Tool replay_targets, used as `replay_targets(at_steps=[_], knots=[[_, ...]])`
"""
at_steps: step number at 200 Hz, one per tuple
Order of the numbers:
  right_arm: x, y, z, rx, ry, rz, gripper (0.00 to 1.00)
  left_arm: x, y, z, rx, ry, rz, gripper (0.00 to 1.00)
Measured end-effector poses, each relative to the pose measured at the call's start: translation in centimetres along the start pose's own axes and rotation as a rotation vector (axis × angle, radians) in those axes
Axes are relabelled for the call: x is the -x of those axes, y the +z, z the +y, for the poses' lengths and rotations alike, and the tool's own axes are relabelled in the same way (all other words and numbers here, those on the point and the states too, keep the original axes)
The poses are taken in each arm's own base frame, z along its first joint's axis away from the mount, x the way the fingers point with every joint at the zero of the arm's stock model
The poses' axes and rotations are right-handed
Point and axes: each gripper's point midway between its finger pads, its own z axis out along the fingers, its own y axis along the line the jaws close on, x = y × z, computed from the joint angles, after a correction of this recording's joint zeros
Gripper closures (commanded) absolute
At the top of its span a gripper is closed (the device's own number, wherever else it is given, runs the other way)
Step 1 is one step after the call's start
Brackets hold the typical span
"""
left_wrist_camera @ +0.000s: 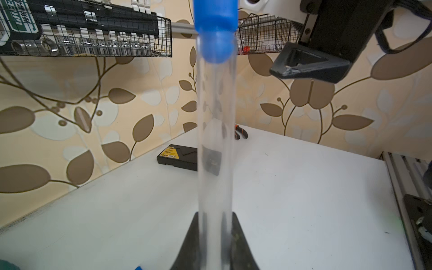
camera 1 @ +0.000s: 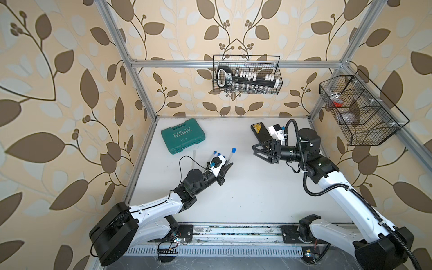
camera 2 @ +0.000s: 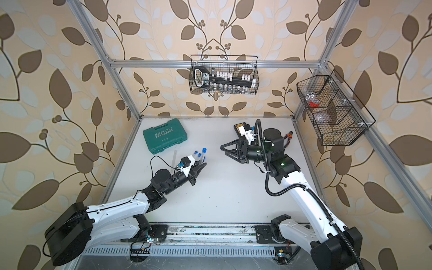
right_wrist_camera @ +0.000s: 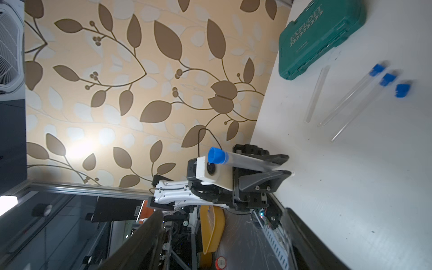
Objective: Insert stoppers into test tubes
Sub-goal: Insert the stopper into the test tube.
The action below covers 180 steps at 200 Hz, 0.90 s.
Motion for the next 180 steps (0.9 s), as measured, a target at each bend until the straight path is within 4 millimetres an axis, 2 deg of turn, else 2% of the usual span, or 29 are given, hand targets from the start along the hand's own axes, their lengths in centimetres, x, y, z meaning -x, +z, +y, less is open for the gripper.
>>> replay_targets(at_steps=[20,43,81,122,180], knots=[[-0.8,1.4,1.0,0.028,0.031,0.059,0.26,0.7,0.1,-0.7,-0.04,-0.024,-0.031,1.0],[-0.8,2.2,1.2,0.036,0.073,0.081,0.26,1.5,0.0,-1.4,-0.087,-0.031,-0.063,1.0],[-1.5,3.7,1.4,0.044,0.108,0.127,0.34,1.8,-0.1,-2.3,-0.136,-0.037,-0.075,1.0],[-1.7,4.5,1.2,0.045,0.132,0.146,0.43,1.8,-0.2,-2.6,-0.154,-0.035,-0.077,1.0],[-1.7,4.8,1.1,0.05,0.134,0.15,0.47,2.1,-0.2,-2.8,-0.167,-0.033,-0.084,1.0]])
